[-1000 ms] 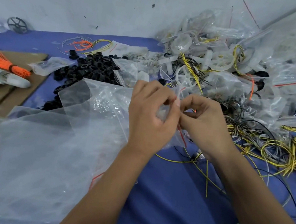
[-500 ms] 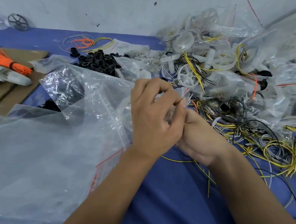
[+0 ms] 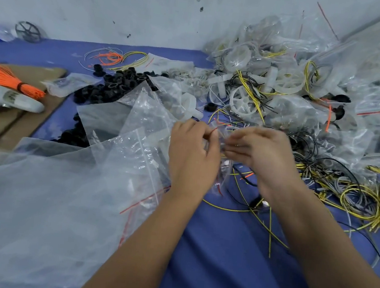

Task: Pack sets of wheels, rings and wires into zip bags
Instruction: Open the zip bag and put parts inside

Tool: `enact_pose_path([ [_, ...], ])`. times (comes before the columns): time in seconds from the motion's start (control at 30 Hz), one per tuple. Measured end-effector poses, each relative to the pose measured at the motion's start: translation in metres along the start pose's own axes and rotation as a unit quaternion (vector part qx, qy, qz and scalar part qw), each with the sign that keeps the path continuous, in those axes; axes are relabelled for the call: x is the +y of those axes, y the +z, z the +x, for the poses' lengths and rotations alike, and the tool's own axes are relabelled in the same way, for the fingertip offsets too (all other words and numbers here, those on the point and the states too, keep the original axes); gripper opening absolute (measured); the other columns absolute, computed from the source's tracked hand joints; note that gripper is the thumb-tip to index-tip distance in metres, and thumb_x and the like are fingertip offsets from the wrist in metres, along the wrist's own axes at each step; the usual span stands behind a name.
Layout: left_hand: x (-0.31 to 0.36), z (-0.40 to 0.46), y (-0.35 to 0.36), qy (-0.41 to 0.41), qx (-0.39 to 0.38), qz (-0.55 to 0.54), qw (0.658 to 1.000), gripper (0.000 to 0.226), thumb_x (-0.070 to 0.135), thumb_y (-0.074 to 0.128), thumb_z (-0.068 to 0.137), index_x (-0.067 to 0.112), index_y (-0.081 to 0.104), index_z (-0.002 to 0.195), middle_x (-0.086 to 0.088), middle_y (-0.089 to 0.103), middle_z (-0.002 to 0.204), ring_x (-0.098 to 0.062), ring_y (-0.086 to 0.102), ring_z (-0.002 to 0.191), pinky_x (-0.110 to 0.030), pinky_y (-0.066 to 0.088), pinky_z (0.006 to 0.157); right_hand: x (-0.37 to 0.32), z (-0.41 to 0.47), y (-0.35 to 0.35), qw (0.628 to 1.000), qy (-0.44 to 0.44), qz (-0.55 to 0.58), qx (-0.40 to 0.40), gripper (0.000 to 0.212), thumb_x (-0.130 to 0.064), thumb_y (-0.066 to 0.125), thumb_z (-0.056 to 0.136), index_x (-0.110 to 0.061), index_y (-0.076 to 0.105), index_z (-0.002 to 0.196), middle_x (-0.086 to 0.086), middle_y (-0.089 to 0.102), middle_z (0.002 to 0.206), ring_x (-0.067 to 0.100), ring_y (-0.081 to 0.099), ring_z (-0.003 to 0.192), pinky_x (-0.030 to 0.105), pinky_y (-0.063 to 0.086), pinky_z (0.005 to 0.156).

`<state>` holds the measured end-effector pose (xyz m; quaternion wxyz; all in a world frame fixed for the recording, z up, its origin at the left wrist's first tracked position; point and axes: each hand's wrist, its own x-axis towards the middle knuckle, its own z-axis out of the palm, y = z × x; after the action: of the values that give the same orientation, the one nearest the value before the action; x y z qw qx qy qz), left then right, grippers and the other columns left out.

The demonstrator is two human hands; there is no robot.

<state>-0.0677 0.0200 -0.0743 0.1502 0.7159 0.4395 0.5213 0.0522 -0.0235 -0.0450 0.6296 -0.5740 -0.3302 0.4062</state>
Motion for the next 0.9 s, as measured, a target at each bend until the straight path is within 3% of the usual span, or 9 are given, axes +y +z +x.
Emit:
enact_pose_path([
  [0.1,-0.005,-0.001,0.002,0.001,-0.014,0.064,0.998,0.017,0.014,0.063,0.094,0.012,0.063,0.077,-0.007,0.063,0.083,-0.031,0.053,0.089,-0.042,0.042,0.084,-0.01,0.021,0.006,0.968,-0.129,-0.17,0.135,0.029,-0.006,0.043,0.089,-0.02,0.067,0.081,0.002,0.073,0.068,0.018,0.067,0.057,0.037,0.054,0.056],
  [0.23,-0.005,-0.003,0.003,-0.003,-0.021,0.108,0.994,0.014,0.013,0.061,0.092,0.009,0.063,0.079,-0.011,0.063,0.085,-0.034,0.053,0.089,-0.045,0.042,0.08,-0.02,0.055,0.034,0.866,-0.253,-0.43,-0.021,0.025,-0.015,0.05,0.1,-0.021,0.071,0.111,0.001,0.07,0.096,0.022,0.063,0.093,0.037,0.049,0.088],
  [0.33,-0.003,-0.002,0.002,-0.017,-0.028,0.093,0.995,0.01,0.014,0.06,0.091,0.01,0.062,0.083,-0.009,0.062,0.087,-0.031,0.054,0.084,-0.043,0.04,0.07,-0.021,0.074,0.057,0.799,-0.243,-0.531,-0.147,0.035,-0.013,0.046,0.104,-0.025,0.065,0.132,0.014,0.064,0.123,0.03,0.052,0.122,0.037,0.036,0.108],
  [0.53,-0.003,-0.002,0.001,-0.076,-0.048,0.062,0.994,0.016,0.022,0.06,0.089,0.017,0.048,0.079,-0.001,0.058,0.085,-0.027,0.053,0.08,-0.044,0.04,0.069,-0.017,0.083,0.066,0.853,-0.162,-0.473,-0.151,0.033,-0.014,0.05,0.105,-0.016,0.068,0.132,0.004,0.061,0.142,0.018,0.055,0.132,0.023,0.038,0.108],
  [0.6,-0.002,-0.003,0.001,-0.088,-0.05,0.063,0.993,0.016,0.024,0.06,0.087,0.018,0.048,0.079,0.0,0.058,0.085,-0.026,0.053,0.081,-0.044,0.041,0.07,-0.015,0.08,0.056,0.884,-0.178,-0.425,-0.081,0.024,-0.021,0.06,0.101,-0.017,0.074,0.12,-0.006,0.073,0.121,0.003,0.064,0.11,0.015,0.045,0.094],
  [0.67,-0.002,-0.003,0.0,-0.097,-0.049,0.058,0.992,0.014,0.027,0.061,0.085,0.021,0.05,0.081,0.002,0.059,0.085,-0.023,0.054,0.081,-0.041,0.042,0.072,-0.015,0.071,0.041,0.903,-0.217,-0.37,-0.003,0.013,-0.026,0.068,0.094,-0.022,0.08,0.098,-0.026,0.068,0.07,-0.011,0.057,0.067,0.007,0.04,0.067],
  [0.73,0.0,-0.004,0.0,-0.099,-0.05,0.061,0.992,0.014,0.029,0.063,0.083,0.023,0.05,0.083,0.005,0.058,0.084,-0.021,0.053,0.081,-0.037,0.04,0.071,-0.016,0.058,0.022,0.917,-0.236,-0.318,0.055,0.008,-0.023,0.071,0.09,-0.023,0.075,0.083,-0.016,0.056,0.051,-0.001,0.049,0.05,0.016,0.04,0.057],
  [0.83,0.001,-0.004,-0.003,-0.101,-0.046,0.075,0.991,0.016,0.031,0.064,0.081,0.026,0.048,0.082,0.007,0.057,0.081,-0.018,0.049,0.076,-0.034,0.033,0.066,-0.017,0.034,-0.005,0.968,-0.201,-0.134,0.067,0.012,-0.009,0.067,0.093,-0.019,0.072,0.089,0.0,0.065,0.066,0.013,0.059,0.058,0.034,0.055,0.061],
  [0.9,0.003,-0.003,-0.005,-0.098,-0.042,0.1,0.989,0.016,0.033,0.063,0.079,0.027,0.047,0.08,0.007,0.058,0.079,-0.017,0.045,0.072,-0.033,0.03,0.064,-0.016,0.018,-0.02,0.987,-0.154,0.03,0.038,0.018,-0.003,0.06,0.098,-0.018,0.069,0.096,0.007,0.07,0.079,0.017,0.065,0.062,0.028,0.055,0.06],
])
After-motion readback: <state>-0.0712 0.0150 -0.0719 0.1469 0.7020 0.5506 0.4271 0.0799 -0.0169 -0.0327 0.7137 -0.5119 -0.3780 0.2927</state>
